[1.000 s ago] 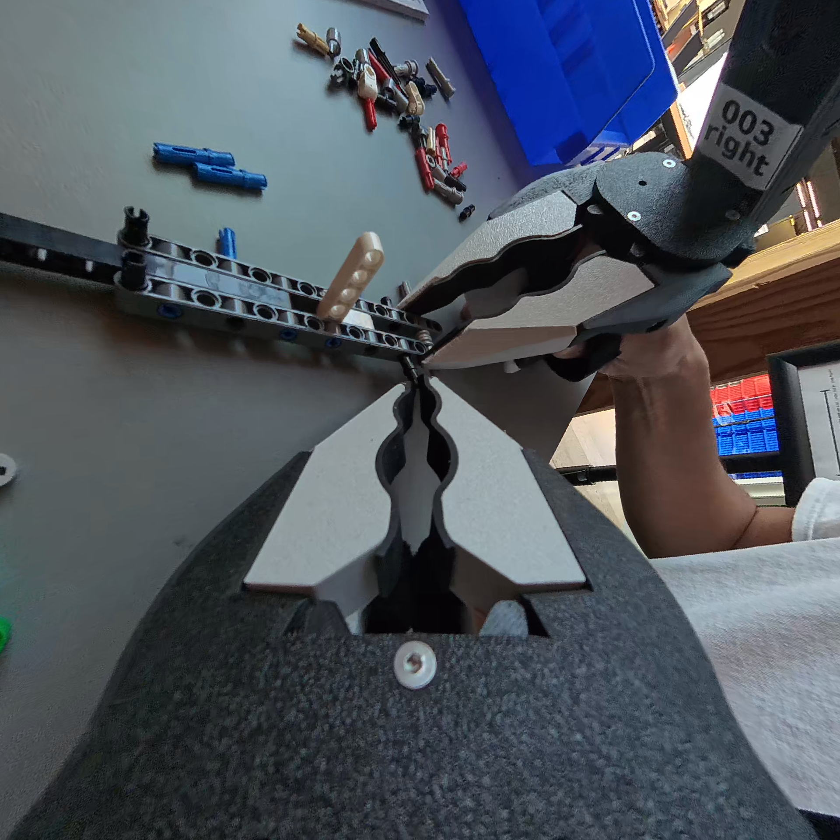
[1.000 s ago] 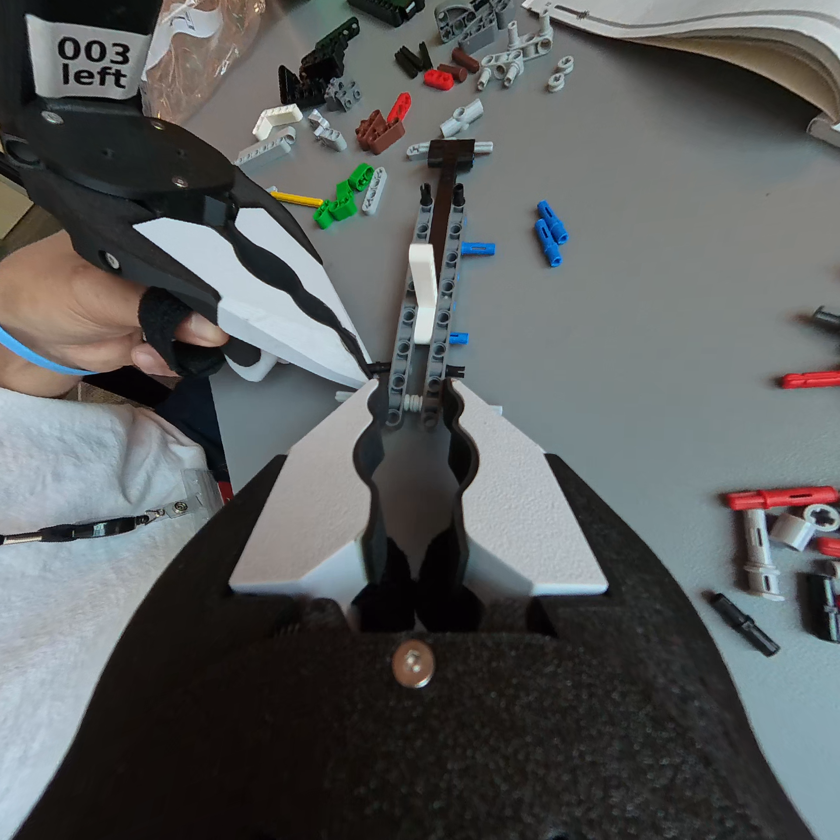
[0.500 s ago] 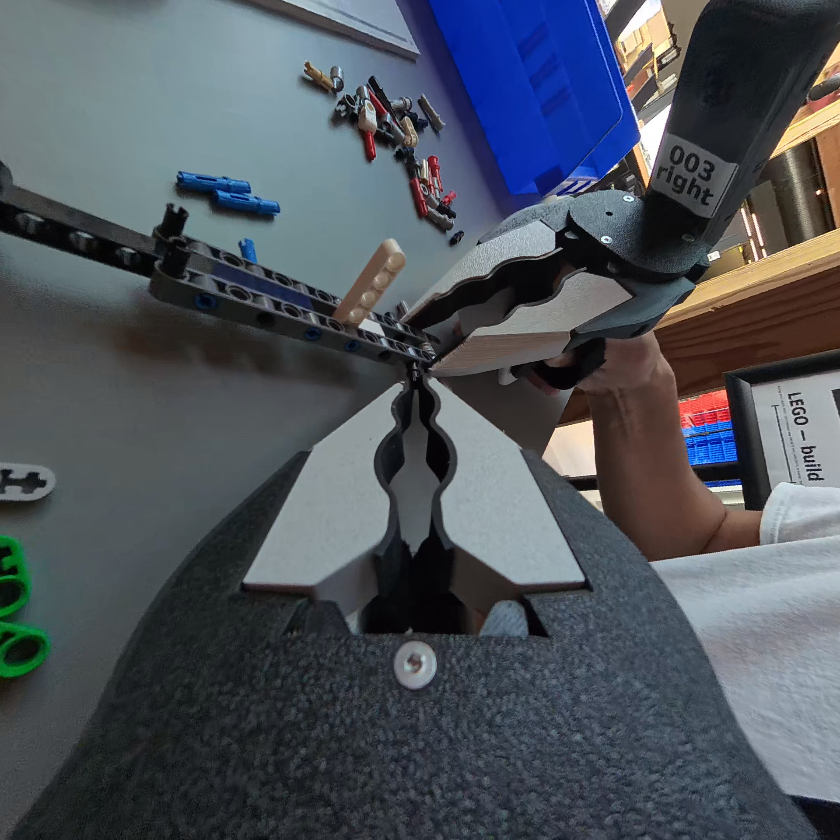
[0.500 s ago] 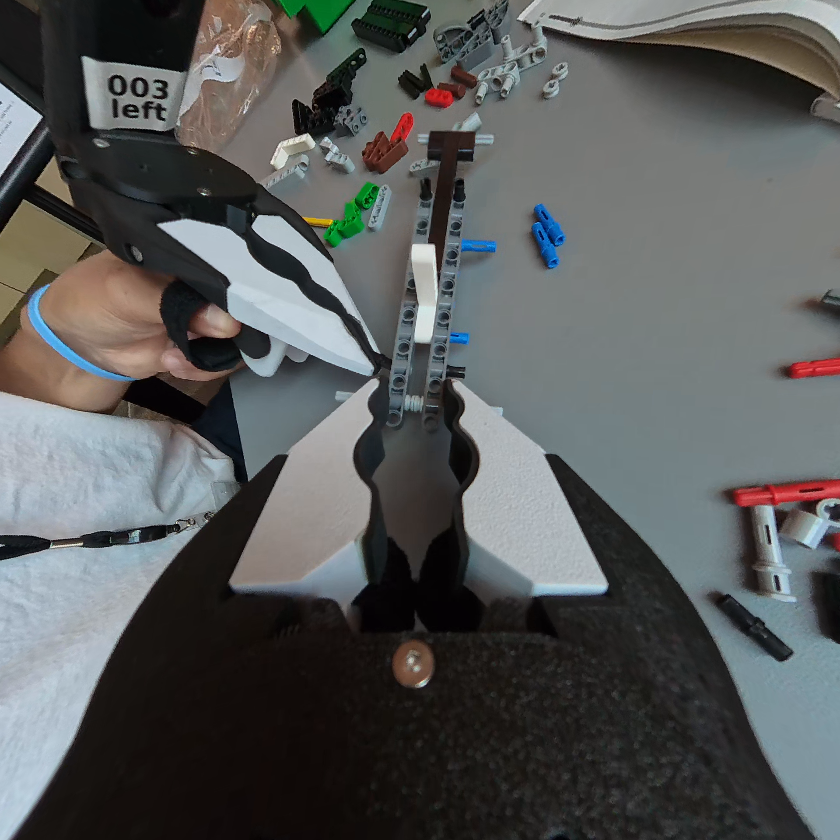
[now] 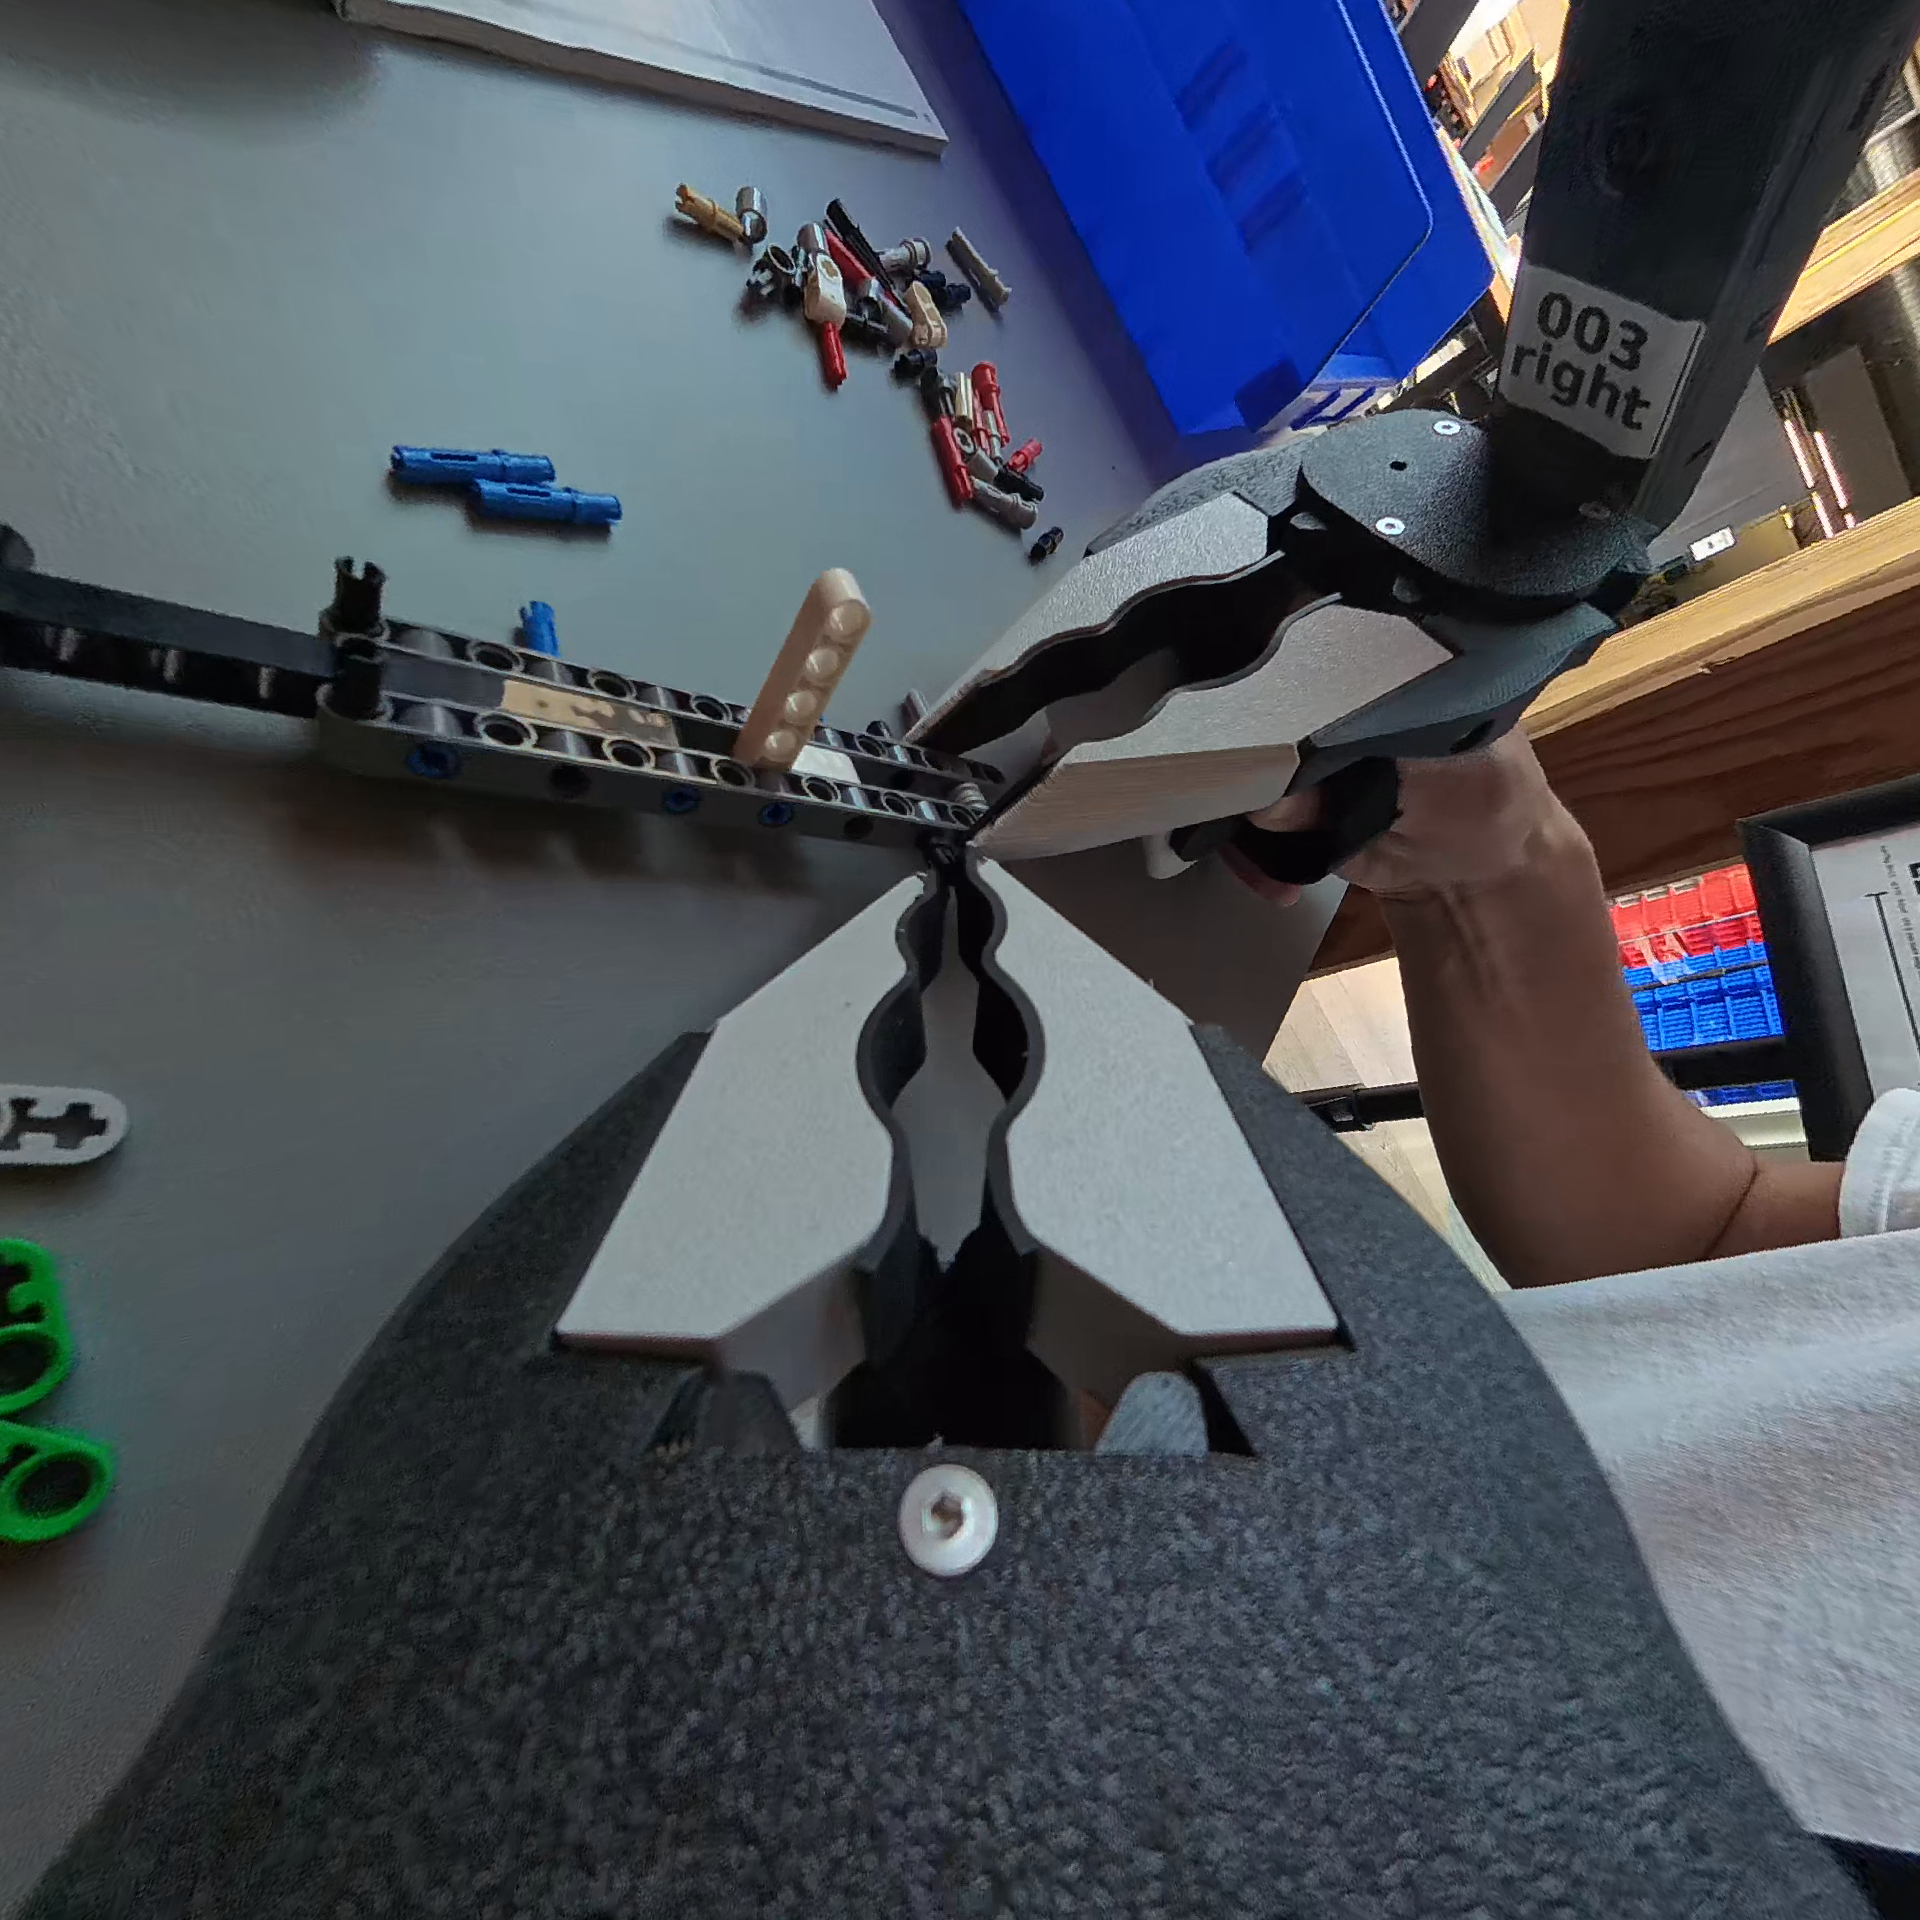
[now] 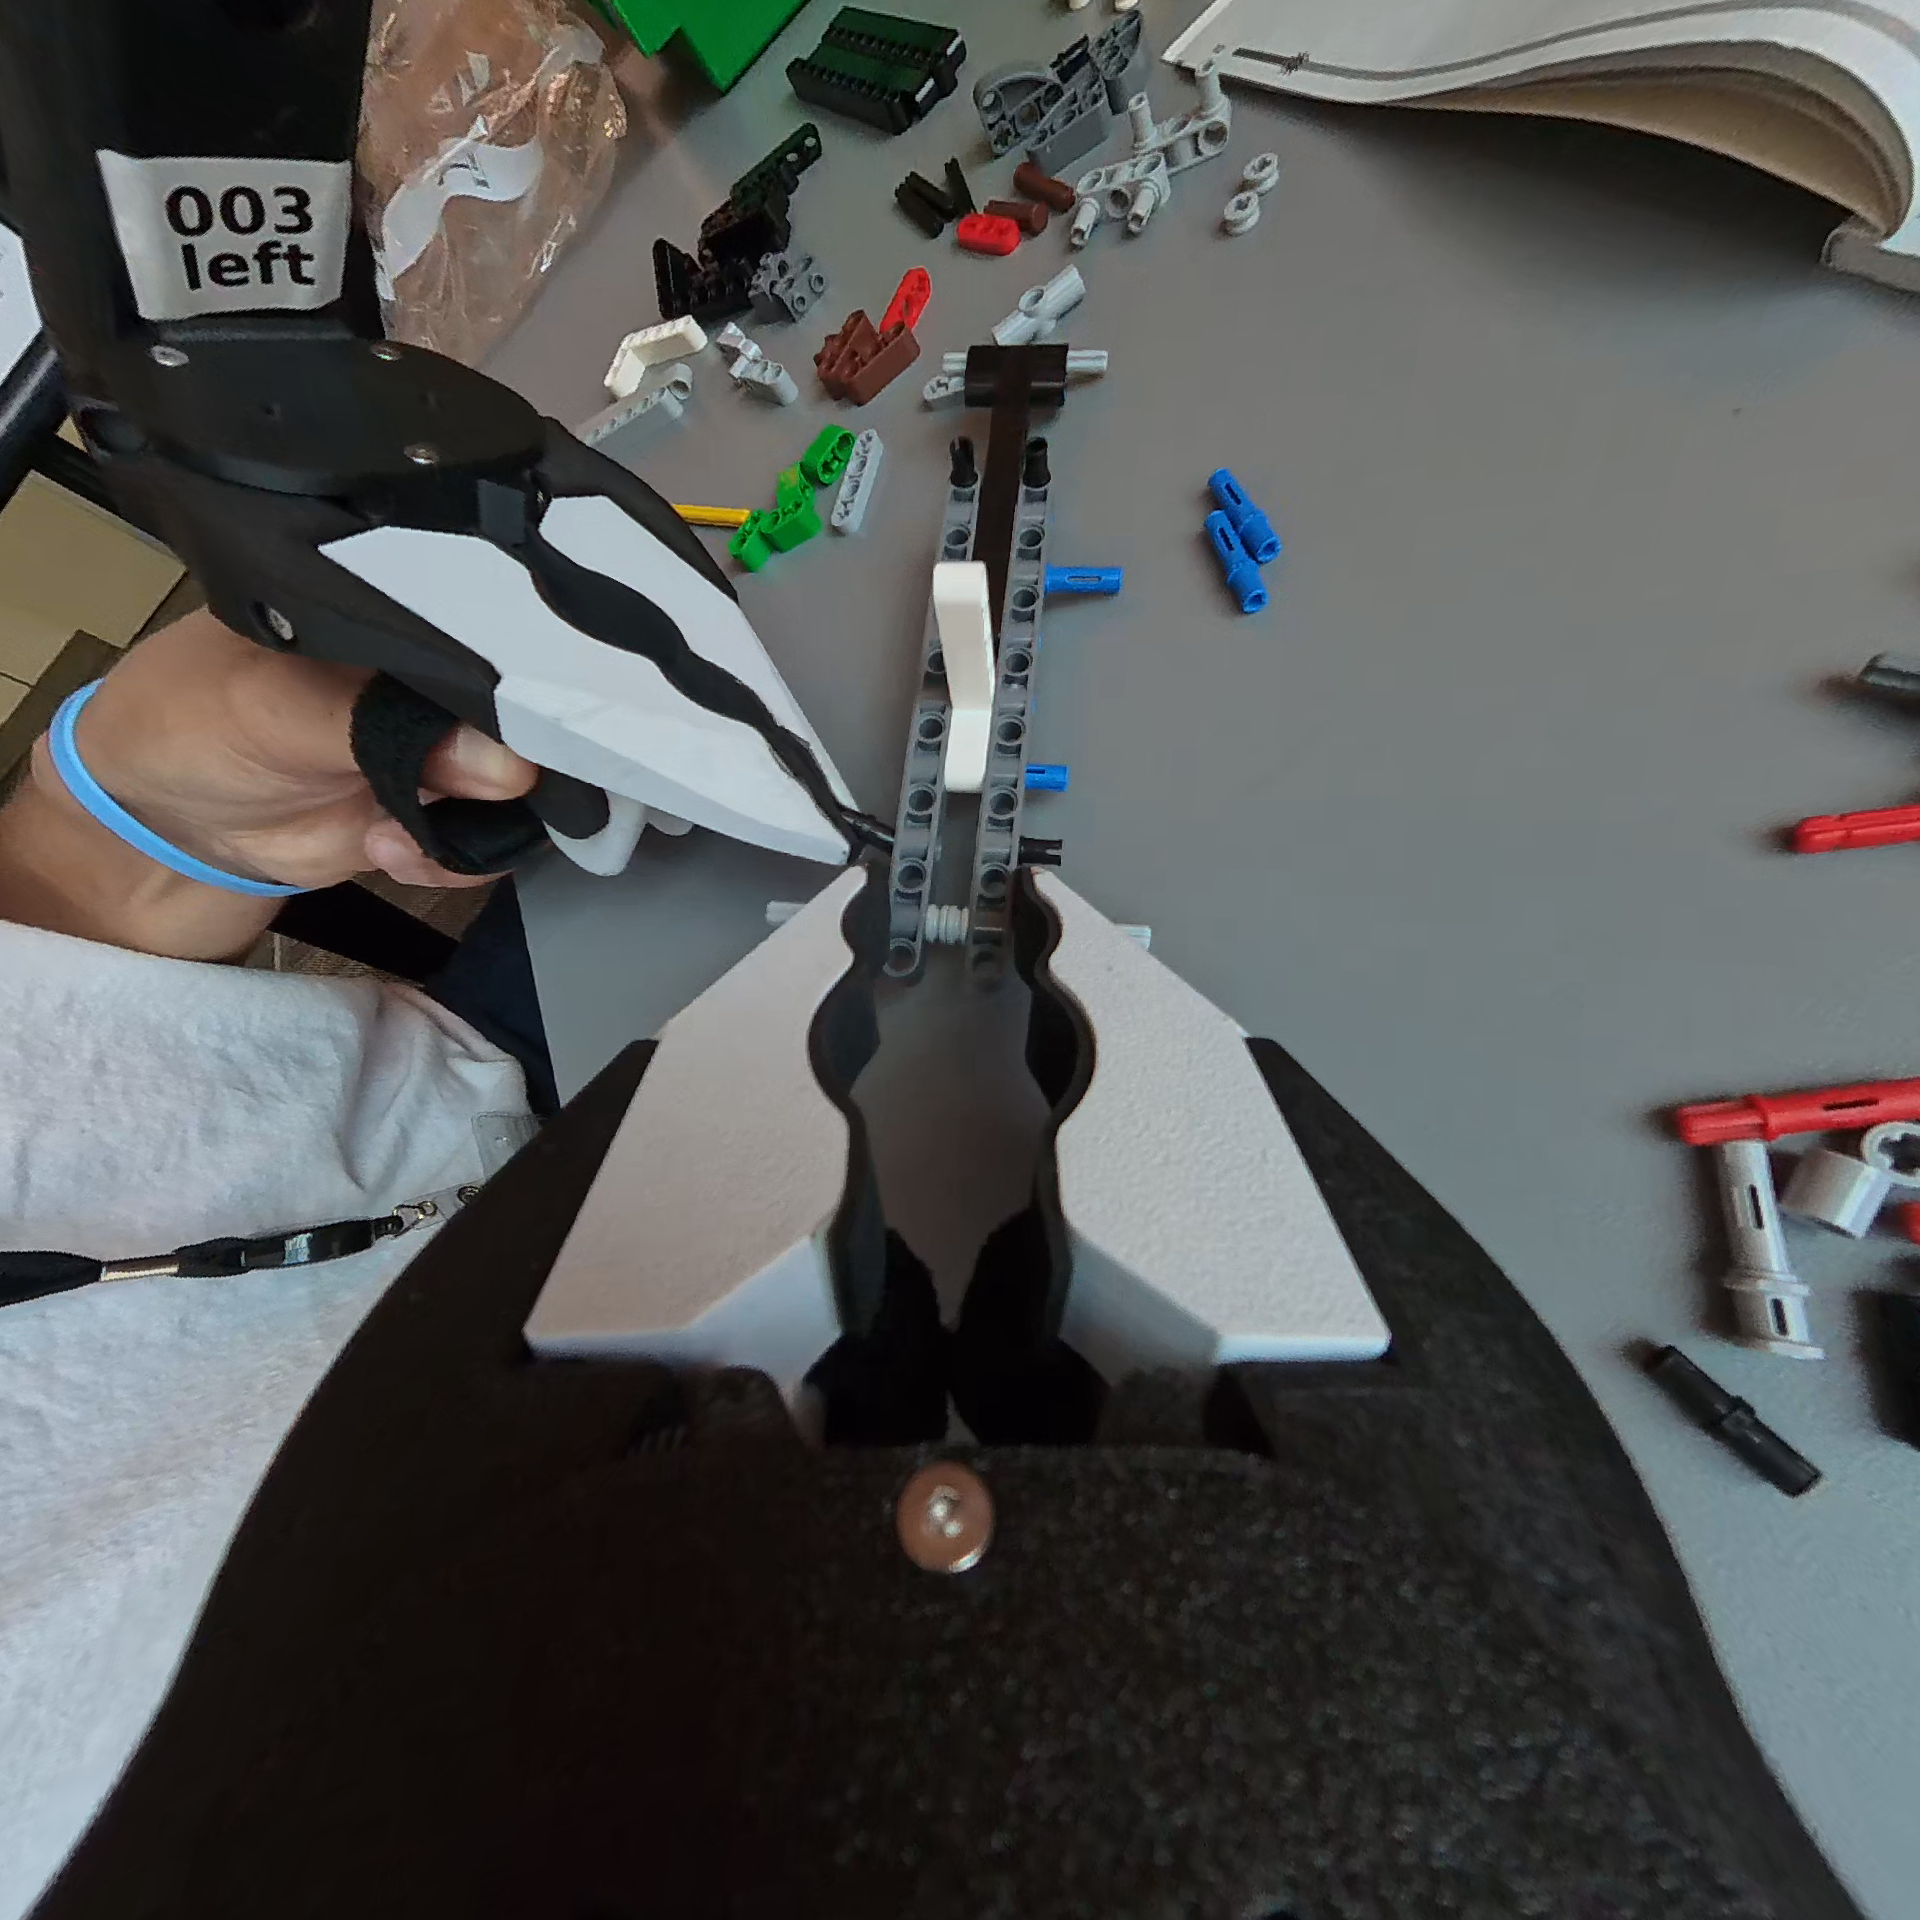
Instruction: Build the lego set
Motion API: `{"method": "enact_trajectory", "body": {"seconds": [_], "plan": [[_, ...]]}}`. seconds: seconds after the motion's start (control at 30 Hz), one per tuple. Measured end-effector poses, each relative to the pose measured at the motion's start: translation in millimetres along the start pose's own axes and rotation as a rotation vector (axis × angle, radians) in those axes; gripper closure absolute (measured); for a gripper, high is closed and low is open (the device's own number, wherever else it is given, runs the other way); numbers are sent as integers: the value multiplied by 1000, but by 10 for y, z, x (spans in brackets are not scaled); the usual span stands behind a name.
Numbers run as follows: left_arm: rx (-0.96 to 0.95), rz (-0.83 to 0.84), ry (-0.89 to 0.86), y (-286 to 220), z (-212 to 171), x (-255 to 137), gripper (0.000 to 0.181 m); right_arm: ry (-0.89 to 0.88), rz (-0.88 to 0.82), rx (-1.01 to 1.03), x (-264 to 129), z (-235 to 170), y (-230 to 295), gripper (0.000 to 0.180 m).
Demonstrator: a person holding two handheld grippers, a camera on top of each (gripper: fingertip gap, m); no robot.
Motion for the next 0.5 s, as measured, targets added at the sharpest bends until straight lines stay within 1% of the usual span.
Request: {"method": "enact_trajectory", "body": {"seconds": [0.5], "plan": [[25, 35, 1, 1, -4, 13, 181, -2, 5, 15, -2, 4, -11, 157]]}}
Point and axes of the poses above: each gripper's, where its closed fingertips meet, x out along the fingers, z out of its top, y = z × x across the jaws, the point moved 1 cm from there along -x, back along the fingers, and after that the axes turned 11 degrees about y, right-handed, at the moved point
